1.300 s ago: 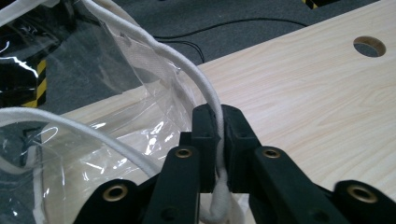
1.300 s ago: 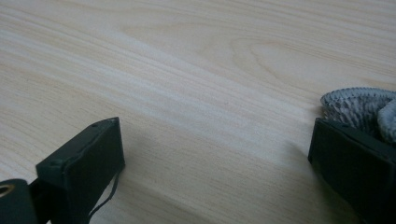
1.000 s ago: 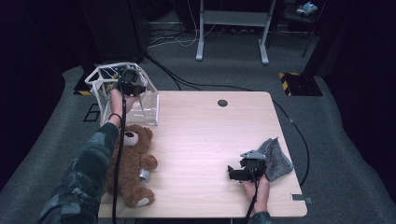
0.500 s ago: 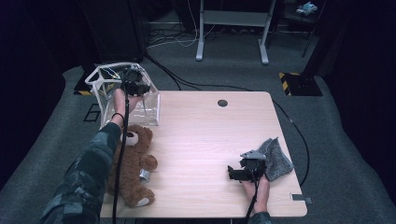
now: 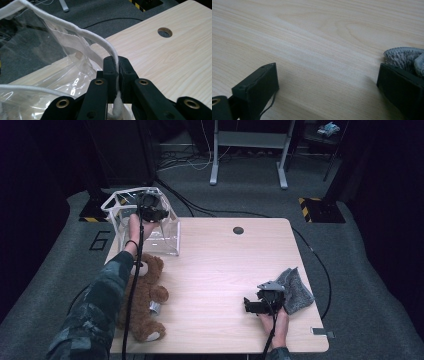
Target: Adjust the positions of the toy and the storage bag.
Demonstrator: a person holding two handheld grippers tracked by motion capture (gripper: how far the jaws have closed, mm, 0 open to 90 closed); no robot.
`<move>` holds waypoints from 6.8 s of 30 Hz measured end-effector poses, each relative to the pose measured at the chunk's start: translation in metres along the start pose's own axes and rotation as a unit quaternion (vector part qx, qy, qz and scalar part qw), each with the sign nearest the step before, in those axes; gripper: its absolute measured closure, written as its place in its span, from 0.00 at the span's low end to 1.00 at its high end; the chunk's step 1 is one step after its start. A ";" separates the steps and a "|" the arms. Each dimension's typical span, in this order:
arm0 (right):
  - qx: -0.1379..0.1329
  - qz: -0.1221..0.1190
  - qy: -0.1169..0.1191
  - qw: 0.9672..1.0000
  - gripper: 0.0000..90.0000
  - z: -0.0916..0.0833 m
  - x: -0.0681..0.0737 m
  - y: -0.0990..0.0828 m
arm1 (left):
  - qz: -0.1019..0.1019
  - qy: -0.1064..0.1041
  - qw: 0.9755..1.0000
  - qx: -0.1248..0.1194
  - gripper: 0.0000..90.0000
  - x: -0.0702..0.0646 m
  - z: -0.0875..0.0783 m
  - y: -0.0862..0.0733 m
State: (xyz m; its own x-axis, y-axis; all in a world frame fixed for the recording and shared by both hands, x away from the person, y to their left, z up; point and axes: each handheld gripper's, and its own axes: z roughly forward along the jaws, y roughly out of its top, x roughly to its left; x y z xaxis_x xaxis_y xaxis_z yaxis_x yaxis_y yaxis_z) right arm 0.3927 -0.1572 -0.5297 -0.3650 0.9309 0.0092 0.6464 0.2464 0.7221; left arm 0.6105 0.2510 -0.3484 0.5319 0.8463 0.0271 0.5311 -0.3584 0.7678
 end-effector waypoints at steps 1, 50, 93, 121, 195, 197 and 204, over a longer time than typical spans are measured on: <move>0.000 0.000 0.000 1.000 0.03 0.000 0.000 0.000 | 0.000 -0.001 1.000 -0.002 0.95 -0.002 0.001 0.001; -0.004 -0.001 -0.002 1.000 0.03 0.000 0.000 0.000 | 0.022 -0.057 0.998 0.018 0.93 -0.089 0.025 0.020; 0.020 0.013 0.017 1.000 0.05 -0.004 0.001 0.014 | -0.010 -0.030 0.999 -0.031 0.23 -0.052 -0.036 0.006; -0.017 -0.016 0.099 0.995 0.09 -0.010 0.025 0.174 | -0.085 0.042 0.995 0.015 0.39 0.029 -0.031 -0.043; -0.034 0.041 0.096 0.994 0.71 0.023 0.032 0.274 | -0.013 -0.072 0.997 0.003 0.94 -0.019 -0.004 -0.032; -0.032 0.042 0.093 0.994 0.80 0.024 0.032 0.273 | -0.016 -0.071 0.997 0.002 0.94 -0.019 -0.004 -0.033; -0.036 0.057 0.079 0.995 0.95 0.020 0.026 0.268 | -0.023 -0.068 0.997 -0.004 0.94 -0.016 -0.007 -0.035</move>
State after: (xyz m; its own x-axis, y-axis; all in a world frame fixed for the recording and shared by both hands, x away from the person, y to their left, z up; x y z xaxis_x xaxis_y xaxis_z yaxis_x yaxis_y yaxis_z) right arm 0.5694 -0.0615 -0.3499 -0.3955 0.8968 0.1985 0.6423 0.1155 0.7577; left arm 0.5786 0.2524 -0.3708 0.5922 0.8001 -0.0957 0.5528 -0.3169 0.7707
